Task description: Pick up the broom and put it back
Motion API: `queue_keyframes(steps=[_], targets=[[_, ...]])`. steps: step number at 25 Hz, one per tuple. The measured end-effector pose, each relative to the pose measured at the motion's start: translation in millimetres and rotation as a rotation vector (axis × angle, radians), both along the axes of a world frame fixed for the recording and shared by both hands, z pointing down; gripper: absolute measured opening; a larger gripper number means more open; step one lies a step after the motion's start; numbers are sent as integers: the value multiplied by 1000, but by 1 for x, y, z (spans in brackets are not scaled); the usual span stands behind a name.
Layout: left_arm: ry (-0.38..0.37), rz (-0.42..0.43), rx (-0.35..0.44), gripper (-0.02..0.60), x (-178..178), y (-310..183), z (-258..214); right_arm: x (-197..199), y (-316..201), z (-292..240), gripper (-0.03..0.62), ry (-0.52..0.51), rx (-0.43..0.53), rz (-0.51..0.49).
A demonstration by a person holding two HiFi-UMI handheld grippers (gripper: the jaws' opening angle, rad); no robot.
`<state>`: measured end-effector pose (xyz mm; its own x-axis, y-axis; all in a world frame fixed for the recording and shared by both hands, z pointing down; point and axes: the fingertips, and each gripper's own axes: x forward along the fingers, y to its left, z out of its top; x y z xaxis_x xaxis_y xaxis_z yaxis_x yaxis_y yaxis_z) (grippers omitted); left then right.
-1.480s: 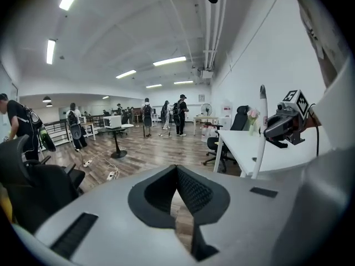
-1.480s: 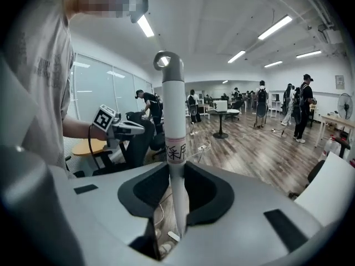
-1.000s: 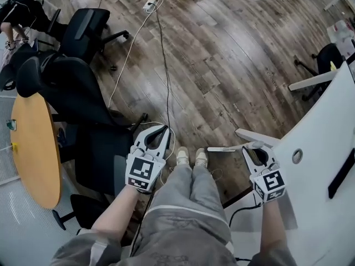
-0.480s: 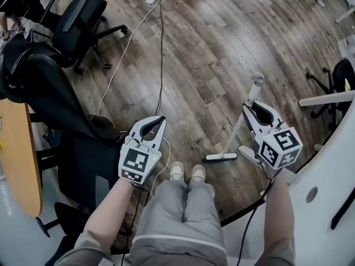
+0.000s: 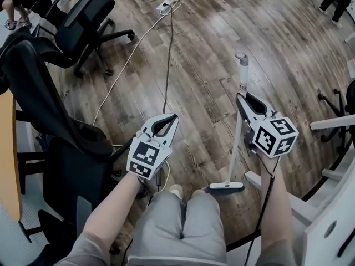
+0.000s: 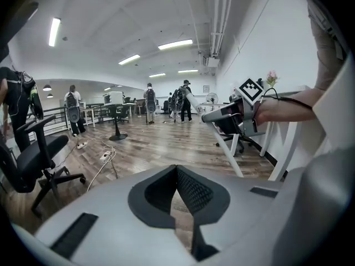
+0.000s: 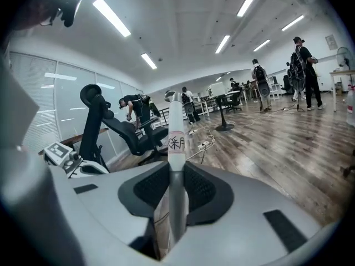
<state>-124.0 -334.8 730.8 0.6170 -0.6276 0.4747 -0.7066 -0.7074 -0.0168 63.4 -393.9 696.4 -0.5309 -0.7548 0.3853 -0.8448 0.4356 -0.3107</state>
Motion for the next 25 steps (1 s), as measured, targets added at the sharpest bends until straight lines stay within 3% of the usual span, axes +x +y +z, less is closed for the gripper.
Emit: queue_keyframes(steps=[6, 15, 19, 25], targets=[[-14, 7, 13, 17, -3, -4, 75, 8, -22, 25, 103, -80, 103, 54], [48, -6, 35, 17, -4, -27, 145, 38, -39, 66, 107, -237, 181, 67], [59, -6, 35, 17, -5, -32, 174, 44, -30, 111, 103, -274, 136, 58], [79, -1, -28, 17, -3, -31, 229, 42, 0, 217, 98, -296, -28, 56]])
